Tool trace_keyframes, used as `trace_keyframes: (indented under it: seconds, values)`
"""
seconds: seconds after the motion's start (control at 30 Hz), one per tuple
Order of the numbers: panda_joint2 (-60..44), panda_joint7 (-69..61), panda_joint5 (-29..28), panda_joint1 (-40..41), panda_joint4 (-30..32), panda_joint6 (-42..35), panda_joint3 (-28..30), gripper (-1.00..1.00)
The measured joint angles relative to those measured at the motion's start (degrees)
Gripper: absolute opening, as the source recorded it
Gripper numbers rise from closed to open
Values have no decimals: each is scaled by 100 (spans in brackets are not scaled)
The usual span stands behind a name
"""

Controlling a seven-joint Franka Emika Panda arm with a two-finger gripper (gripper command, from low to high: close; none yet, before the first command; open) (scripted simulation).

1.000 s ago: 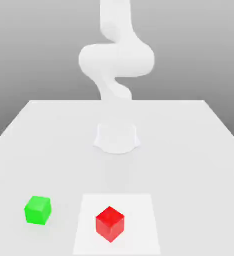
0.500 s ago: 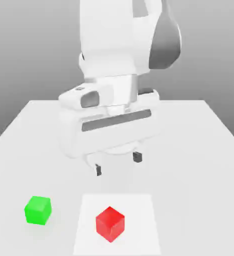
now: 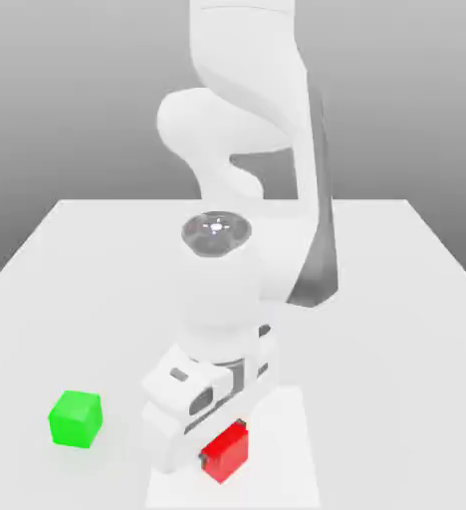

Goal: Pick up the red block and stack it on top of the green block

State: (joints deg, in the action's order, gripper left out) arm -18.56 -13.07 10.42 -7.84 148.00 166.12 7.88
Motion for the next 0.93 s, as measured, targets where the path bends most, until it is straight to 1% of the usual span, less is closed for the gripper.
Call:
trace_keyframes:
  seconds: [0.1, 0.3, 0.37, 0.57, 0.63, 0.7, 0.8, 0.83, 0.93]
  values:
    - [26, 12, -20, -3, 5, -20, 7, -100]
    - [1103, 385, -661, -146, 180, -905, 384, -100]
    - [1305, -44, -774, 153, 209, -1068, 633, -100]
    - [1783, -1671, -1015, 1486, 279, -1466, 1280, -100]
    - [1681, -2031, -900, 1852, 275, -1374, 1262, -100]
    - [1416, -2267, -670, 1731, 258, -1137, 1129, -100]
    - [932, -2595, -244, 1851, 233, -711, 916, -100]
    - [768, -2697, -104, 1913, 227, -567, 829, 100]
    - [768, -2697, -104, 1913, 227, -567, 829, 100]
